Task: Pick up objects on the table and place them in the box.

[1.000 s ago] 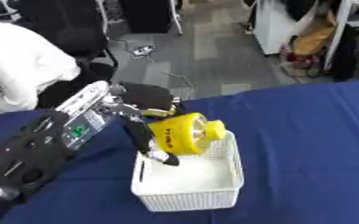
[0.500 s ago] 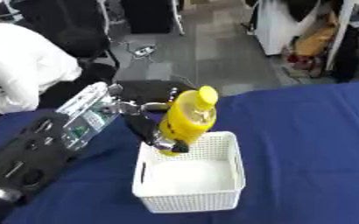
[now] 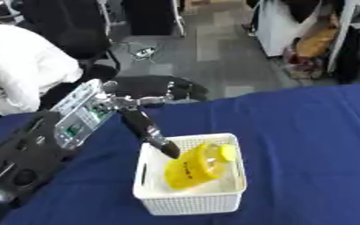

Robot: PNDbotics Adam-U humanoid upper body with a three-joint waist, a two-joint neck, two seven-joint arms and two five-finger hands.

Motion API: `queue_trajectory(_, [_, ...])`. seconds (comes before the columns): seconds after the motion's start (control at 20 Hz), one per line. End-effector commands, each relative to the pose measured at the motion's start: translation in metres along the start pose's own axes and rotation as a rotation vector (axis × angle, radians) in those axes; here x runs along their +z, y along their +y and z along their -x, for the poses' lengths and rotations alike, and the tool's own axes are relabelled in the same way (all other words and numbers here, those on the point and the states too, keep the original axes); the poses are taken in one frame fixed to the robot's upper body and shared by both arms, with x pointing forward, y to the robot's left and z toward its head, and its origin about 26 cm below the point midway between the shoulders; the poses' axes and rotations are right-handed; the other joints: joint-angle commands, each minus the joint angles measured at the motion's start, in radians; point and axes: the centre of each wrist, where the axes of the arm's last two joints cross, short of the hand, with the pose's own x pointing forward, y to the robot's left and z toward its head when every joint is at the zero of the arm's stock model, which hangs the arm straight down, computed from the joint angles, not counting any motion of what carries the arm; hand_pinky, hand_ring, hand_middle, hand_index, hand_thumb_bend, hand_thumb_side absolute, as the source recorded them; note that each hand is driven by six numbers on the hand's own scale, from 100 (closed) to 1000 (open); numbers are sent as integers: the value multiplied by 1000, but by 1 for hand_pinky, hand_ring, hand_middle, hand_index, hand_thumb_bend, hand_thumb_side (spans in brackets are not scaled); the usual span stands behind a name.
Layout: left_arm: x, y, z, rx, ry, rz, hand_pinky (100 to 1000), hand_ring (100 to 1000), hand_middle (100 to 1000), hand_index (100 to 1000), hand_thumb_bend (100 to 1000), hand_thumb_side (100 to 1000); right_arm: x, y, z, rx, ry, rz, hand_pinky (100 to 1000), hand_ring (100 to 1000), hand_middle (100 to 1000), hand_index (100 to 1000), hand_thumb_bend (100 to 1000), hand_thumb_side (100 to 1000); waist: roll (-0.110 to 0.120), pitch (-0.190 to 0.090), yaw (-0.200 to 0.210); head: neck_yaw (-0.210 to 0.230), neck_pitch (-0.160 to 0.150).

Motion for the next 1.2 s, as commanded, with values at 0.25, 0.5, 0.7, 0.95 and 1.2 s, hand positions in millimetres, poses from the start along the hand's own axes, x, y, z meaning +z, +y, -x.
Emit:
queue_trajectory(0.25, [24, 19, 0, 6, 12, -226, 894, 873, 920, 920, 370, 1000, -6, -3, -5, 17, -25, -11, 311, 395, 465, 555, 220, 889, -2, -22, 12, -13, -28])
queue_trajectory(0.5, [71, -6, -29, 164, -35, -536, 474, 610, 730, 747, 253, 973, 1, -12, -8, 64, 8, -18, 312, 395, 464, 555, 231, 889, -9, -33, 63, -66, -154])
queue_trajectory(0.7, [92, -37, -78, 462, -109, -741, 423, 556, 664, 719, 252, 931, 13, -17, -10, 93, 69, -49, 314, 395, 464, 557, 258, 890, -31, -47, 113, -99, -272])
queue_trajectory(0.95, [82, -62, -106, 662, -270, -738, 425, 555, 650, 719, 267, 952, 29, -21, -14, 126, 174, -162, 317, 396, 464, 558, 287, 898, -69, -67, 176, -121, -362])
queue_trajectory(1.2, [68, -54, -113, 692, -479, -545, 456, 604, 712, 793, 277, 972, 40, -24, -17, 194, 273, -456, 326, 401, 475, 557, 377, 902, -104, -86, 229, -151, -441])
